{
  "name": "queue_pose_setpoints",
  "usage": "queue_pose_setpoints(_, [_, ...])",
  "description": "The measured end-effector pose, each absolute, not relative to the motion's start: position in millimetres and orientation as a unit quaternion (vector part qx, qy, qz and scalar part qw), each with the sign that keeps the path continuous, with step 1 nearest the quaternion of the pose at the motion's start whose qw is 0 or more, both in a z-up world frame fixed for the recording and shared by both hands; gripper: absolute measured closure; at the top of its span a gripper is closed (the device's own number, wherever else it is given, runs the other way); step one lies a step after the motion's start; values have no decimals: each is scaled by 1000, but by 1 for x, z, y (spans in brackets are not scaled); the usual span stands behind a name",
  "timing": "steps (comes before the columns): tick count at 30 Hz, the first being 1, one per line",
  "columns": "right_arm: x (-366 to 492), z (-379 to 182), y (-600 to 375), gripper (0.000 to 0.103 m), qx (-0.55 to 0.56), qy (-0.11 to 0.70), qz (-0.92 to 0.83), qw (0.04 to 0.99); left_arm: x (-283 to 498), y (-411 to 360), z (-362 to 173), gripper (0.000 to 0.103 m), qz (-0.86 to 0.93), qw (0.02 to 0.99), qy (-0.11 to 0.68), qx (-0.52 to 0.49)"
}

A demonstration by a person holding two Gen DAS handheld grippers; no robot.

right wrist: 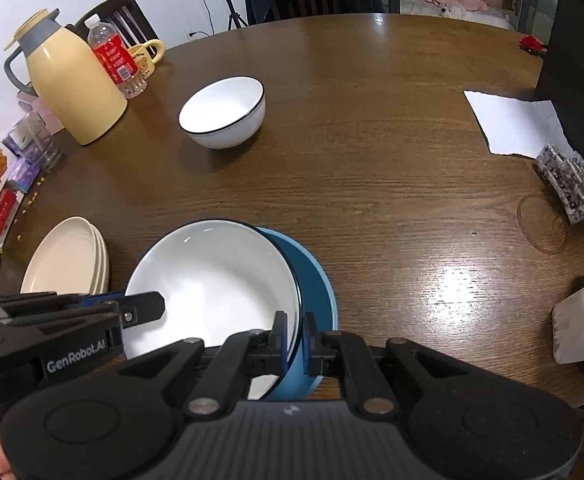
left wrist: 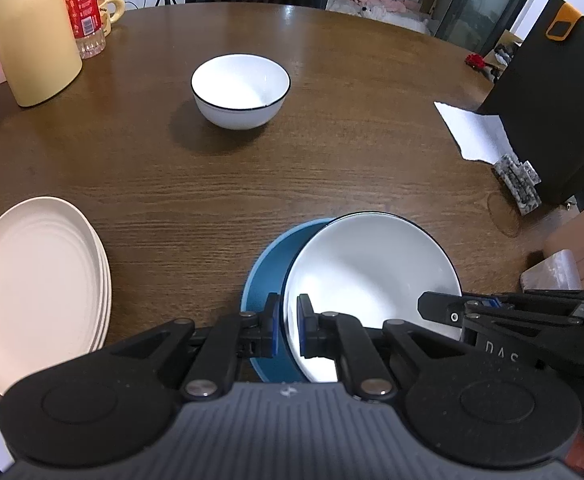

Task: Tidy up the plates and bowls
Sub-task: 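Lower the held white bowl into the blue bowl with both grippers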

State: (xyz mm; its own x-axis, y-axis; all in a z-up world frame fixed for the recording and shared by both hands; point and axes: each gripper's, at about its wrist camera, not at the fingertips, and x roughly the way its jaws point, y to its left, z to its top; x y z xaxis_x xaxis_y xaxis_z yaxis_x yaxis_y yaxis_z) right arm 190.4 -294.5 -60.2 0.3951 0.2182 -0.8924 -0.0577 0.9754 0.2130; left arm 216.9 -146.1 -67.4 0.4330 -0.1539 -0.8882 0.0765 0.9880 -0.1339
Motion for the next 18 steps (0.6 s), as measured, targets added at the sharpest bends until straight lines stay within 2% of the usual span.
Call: queue_pose_setpoints(18, [201, -82, -290, 96, 60, 559, 88, 822, 226, -149, -90, 94, -68, 832, 550, -17])
